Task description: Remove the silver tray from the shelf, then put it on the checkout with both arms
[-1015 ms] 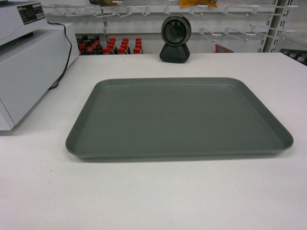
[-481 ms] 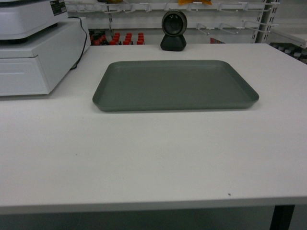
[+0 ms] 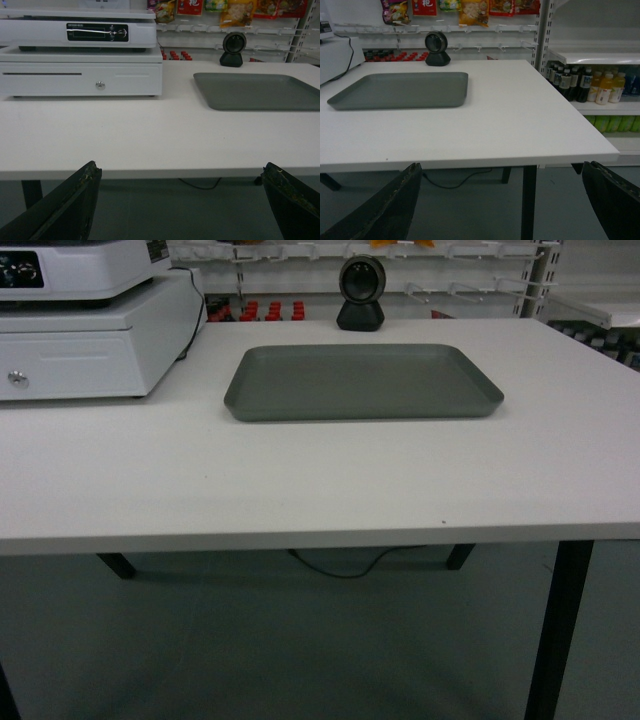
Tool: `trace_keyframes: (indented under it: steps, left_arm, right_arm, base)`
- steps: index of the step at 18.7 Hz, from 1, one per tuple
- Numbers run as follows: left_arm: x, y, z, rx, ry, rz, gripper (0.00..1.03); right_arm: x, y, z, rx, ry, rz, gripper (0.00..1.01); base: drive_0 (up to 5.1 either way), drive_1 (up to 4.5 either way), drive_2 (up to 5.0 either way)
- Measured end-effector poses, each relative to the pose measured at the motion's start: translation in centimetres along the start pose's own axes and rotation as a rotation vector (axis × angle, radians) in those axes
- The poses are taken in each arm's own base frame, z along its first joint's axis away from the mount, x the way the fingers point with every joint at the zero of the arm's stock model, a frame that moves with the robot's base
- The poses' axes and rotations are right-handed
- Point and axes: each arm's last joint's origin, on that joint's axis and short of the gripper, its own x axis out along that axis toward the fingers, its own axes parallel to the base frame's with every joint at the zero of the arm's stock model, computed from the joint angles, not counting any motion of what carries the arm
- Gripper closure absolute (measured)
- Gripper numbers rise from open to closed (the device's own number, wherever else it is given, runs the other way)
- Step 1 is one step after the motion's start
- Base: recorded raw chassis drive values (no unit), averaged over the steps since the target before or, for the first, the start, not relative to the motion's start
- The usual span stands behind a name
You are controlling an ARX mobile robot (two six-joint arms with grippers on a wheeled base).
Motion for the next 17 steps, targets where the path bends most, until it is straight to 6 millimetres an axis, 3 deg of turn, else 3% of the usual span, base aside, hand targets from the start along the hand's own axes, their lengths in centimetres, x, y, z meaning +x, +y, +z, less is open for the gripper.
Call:
trace_keyframes:
  steps: [12, 17]
  left_arm:
    - [0.0, 0.0, 0.0, 0.0, 0.0, 0.0, 0.05]
    - [0.0, 0.0, 0.0, 0.003, 0.0, 0.0, 0.05]
  right_arm:
    - [0.0, 0.0, 0.01, 0.0, -0.001, 0.0, 0.03]
    - [0.0, 0.0, -0.01, 0.0, 0.001, 0.0, 0.03]
  base:
    - [0.0, -4.18, 4.2]
    - [0.0, 0.0, 0.0]
